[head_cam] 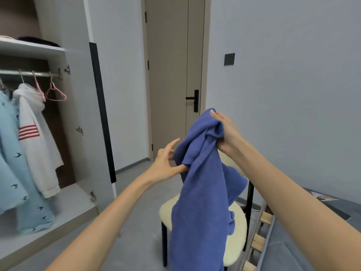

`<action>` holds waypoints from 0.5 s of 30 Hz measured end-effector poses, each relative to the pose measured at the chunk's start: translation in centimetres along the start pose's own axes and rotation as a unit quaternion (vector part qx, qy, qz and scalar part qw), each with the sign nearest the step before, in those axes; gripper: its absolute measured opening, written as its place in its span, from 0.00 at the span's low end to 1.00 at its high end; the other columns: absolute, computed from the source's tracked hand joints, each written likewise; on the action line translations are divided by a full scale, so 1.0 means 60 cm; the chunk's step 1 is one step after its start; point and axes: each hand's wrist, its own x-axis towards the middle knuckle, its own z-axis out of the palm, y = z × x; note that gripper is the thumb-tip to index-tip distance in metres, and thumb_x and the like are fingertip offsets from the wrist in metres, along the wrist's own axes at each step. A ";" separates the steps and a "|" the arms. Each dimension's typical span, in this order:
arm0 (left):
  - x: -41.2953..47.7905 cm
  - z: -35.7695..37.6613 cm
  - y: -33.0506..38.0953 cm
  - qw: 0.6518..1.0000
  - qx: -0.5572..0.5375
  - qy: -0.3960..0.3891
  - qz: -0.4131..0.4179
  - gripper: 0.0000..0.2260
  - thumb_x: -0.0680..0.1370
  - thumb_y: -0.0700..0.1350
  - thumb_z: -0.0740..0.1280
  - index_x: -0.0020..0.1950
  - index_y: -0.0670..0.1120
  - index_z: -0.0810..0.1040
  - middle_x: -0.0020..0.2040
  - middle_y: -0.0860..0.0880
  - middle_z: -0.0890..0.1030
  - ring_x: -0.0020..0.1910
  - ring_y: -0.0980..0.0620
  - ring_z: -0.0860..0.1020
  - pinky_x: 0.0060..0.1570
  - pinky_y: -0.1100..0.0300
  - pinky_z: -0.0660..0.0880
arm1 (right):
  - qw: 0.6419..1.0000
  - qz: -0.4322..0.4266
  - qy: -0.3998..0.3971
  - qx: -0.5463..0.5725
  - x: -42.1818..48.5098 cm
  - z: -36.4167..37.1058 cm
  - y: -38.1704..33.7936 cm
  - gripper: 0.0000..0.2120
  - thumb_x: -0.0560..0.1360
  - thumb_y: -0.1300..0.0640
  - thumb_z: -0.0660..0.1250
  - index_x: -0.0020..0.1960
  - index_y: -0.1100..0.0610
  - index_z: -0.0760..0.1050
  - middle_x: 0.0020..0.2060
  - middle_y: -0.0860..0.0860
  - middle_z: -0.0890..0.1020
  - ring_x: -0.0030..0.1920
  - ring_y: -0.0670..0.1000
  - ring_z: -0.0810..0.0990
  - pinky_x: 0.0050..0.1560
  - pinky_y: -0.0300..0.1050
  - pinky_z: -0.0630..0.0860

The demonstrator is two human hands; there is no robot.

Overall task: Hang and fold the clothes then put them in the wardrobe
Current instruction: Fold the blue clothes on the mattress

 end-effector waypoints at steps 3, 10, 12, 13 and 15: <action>-0.013 0.008 -0.010 0.995 0.075 -0.039 0.044 0.31 0.65 0.54 0.77 0.64 0.63 0.67 0.63 0.56 0.74 0.63 0.54 0.72 0.60 0.52 0.73 | 0.999 0.027 -0.007 -0.019 0.005 0.022 0.009 0.12 0.80 0.52 0.61 0.40 0.55 0.69 0.23 0.47 0.76 0.25 0.44 0.77 0.29 0.35 0.74; -0.019 -0.030 -0.036 0.991 -0.083 0.054 -0.090 0.08 0.81 0.47 0.60 0.49 0.60 0.75 0.45 0.59 0.80 0.41 0.67 0.79 0.40 0.70 0.75 | 0.994 0.041 0.054 -0.085 0.028 0.022 0.049 0.11 0.80 0.49 0.61 0.43 0.53 0.75 0.28 0.47 0.81 0.31 0.45 0.80 0.31 0.36 0.76; -0.014 -0.052 -0.036 0.981 -0.118 0.090 -0.127 0.07 0.81 0.50 0.59 0.50 0.58 0.77 0.48 0.55 0.82 0.46 0.56 0.80 0.48 0.58 0.77 | 0.991 0.058 0.075 -0.091 0.036 0.017 0.062 0.11 0.80 0.50 0.62 0.42 0.53 0.75 0.32 0.48 0.81 0.34 0.47 0.80 0.35 0.40 0.76; -0.011 -0.062 -0.035 0.976 -0.125 0.106 -0.144 0.08 0.81 0.50 0.59 0.49 0.56 0.78 0.48 0.53 0.82 0.47 0.54 0.80 0.49 0.56 0.77 | 0.990 0.071 0.083 -0.087 0.039 0.016 0.069 0.11 0.79 0.50 0.62 0.41 0.53 0.75 0.32 0.49 0.81 0.35 0.48 0.79 0.36 0.41 0.76; -0.002 -0.082 -0.032 0.962 -0.132 0.150 -0.184 0.10 0.80 0.47 0.58 0.45 0.52 0.78 0.43 0.50 0.81 0.42 0.52 0.79 0.42 0.59 0.75 | 0.988 0.086 0.089 -0.087 0.046 0.016 0.085 0.10 0.80 0.52 0.62 0.42 0.55 0.75 0.35 0.50 0.80 0.37 0.49 0.79 0.39 0.43 0.75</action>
